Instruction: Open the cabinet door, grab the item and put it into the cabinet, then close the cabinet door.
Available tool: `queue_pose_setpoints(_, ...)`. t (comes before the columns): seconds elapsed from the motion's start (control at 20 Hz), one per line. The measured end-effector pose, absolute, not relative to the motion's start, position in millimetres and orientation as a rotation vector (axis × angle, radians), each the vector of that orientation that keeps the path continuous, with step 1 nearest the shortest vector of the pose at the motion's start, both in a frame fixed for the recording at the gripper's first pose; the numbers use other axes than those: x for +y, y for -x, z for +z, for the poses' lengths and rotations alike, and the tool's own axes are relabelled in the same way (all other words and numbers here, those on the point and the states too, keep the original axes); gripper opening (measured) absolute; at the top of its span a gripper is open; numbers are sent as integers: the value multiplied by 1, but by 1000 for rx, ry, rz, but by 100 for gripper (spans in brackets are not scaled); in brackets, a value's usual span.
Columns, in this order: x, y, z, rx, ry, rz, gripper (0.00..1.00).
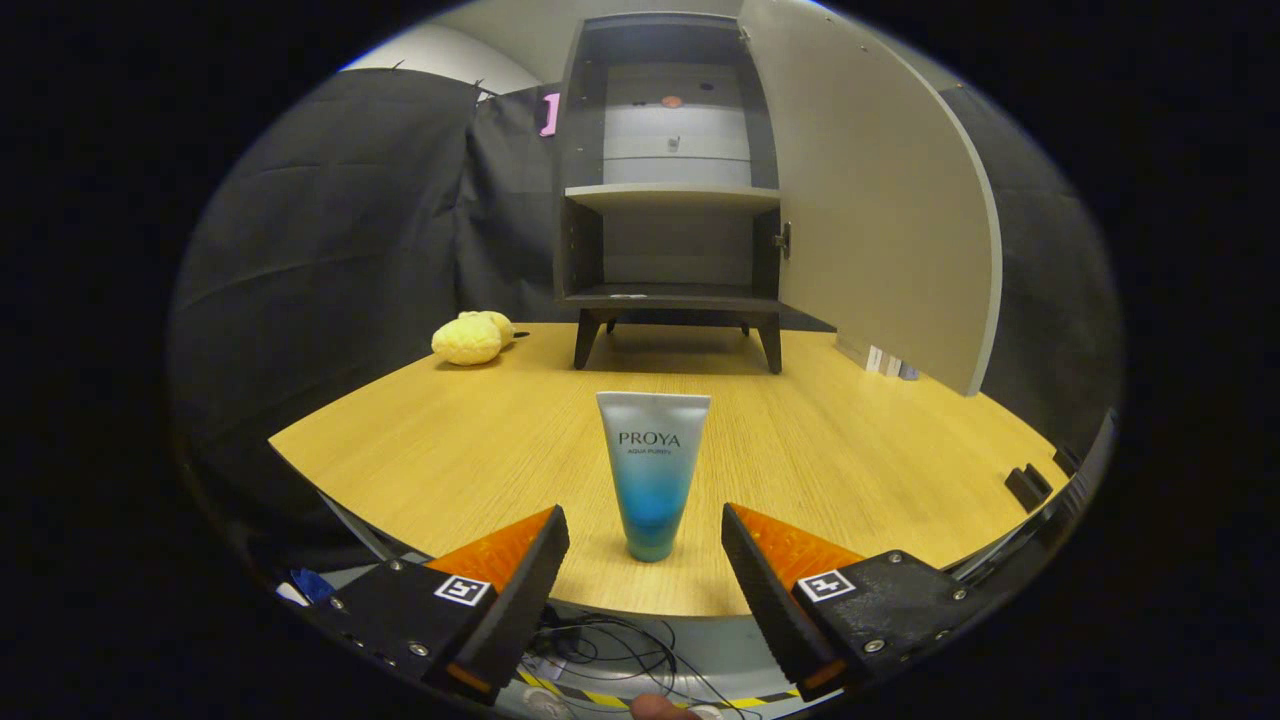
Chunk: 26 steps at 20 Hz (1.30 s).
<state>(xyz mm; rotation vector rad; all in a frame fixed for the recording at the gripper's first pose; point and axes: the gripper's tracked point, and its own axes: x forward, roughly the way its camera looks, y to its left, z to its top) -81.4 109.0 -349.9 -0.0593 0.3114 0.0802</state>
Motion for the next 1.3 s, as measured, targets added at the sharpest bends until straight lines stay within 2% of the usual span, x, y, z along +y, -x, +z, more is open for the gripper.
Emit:
queue_pose_setpoints(0.1, 112, 71, -355, 315, 43, 48, 95)
queue_pose_setpoints(0.2, 111, 55, -361, 311, 54, 17, 89)
queue_pose_setpoints(0.3, 101, 59, -355, 306, 116, -17, 59)
queue_pose_setpoints(0.35, 102, 52, -359, 312, 110, -6, 49)
queue_pose_setpoints(0.65, 103, 49, -336, 326, 124, -9, 46)
queue_pose_setpoints(1.05, 117, 27, -216, 272, 107, 38, 46)
queue_pose_setpoints(1.3, 124, -11, -134, 254, 69, 42, 46)
